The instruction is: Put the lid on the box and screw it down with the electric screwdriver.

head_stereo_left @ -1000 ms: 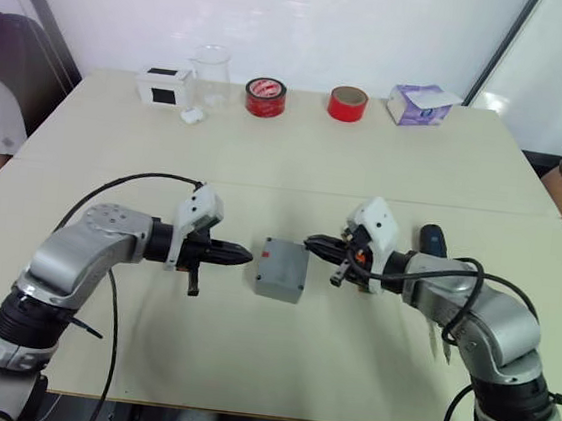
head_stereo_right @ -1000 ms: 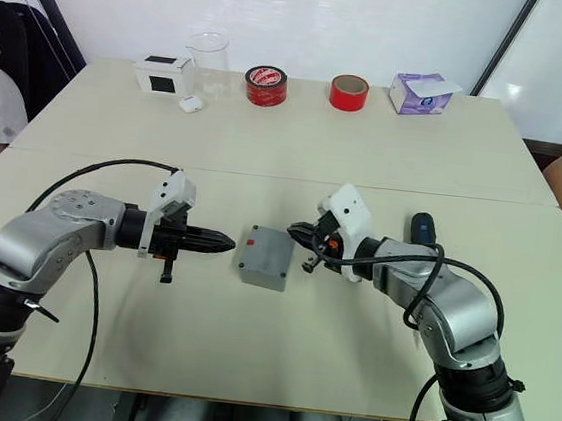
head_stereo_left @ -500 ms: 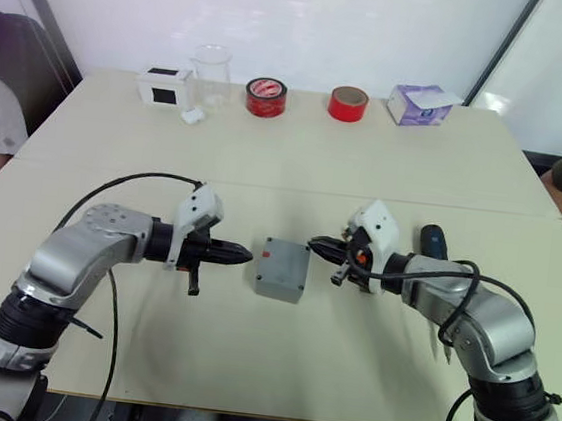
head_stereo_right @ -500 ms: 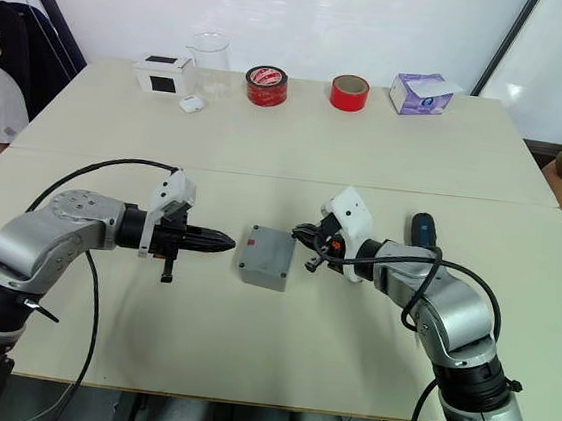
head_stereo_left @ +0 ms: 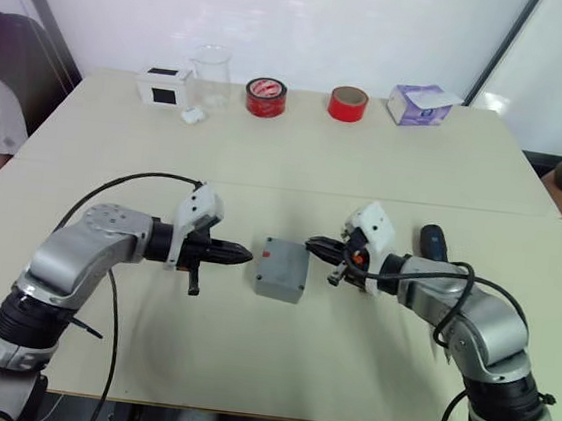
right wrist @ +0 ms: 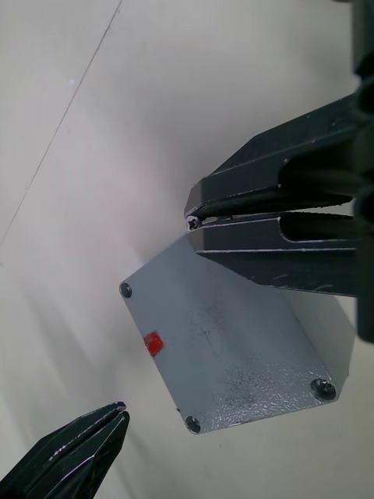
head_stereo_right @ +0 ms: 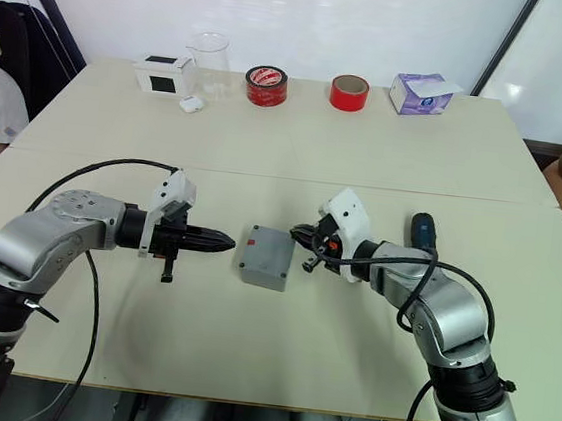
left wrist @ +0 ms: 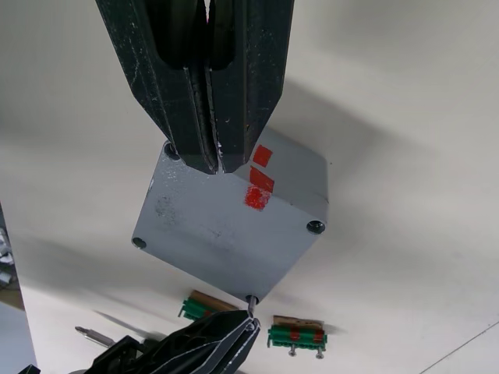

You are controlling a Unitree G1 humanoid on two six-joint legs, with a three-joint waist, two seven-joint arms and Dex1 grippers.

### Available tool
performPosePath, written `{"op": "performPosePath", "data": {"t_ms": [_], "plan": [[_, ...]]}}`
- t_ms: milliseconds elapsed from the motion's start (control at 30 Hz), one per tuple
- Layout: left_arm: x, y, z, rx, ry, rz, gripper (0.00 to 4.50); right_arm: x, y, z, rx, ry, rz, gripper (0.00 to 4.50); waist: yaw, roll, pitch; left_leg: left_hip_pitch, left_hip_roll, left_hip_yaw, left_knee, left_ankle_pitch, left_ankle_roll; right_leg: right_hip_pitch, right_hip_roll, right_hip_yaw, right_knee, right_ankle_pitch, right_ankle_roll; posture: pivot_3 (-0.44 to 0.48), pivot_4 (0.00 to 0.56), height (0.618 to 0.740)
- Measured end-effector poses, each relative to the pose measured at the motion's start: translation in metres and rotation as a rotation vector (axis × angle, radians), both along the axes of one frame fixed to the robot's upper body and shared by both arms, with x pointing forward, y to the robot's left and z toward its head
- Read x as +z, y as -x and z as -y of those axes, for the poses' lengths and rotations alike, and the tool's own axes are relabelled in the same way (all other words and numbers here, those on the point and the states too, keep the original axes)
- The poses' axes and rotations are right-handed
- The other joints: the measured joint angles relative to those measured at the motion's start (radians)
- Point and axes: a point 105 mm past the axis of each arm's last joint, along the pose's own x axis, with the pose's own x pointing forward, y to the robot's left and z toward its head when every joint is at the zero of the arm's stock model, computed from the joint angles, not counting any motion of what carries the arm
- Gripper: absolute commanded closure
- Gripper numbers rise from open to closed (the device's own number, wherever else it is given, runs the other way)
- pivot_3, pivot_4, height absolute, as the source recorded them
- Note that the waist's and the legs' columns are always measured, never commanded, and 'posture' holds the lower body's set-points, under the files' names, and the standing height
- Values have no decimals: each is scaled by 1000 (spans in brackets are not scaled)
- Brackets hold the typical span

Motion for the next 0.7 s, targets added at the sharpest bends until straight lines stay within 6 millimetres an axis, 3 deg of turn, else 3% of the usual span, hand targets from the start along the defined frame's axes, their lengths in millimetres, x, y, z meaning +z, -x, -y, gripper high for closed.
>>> {"op": "performPosePath", "data": {"t_ms": [500, 700], "plan": [[-2, 1, 0, -1, 0, -3, 4500, -4, 1, 1, -3, 3, -18, 4412, 0, 0, 0, 0, 0, 0, 0, 0, 0, 0, 0, 0, 0, 0, 0, 0, 150, 740], [-2, 1, 0, 0, 0, -5, 4500, -4, 2, 1, -1, 3, -20, 2544, 0, 0, 0, 0, 0, 0, 0, 0, 0, 0, 0, 0, 0, 0, 0, 0, 150, 740]]}}
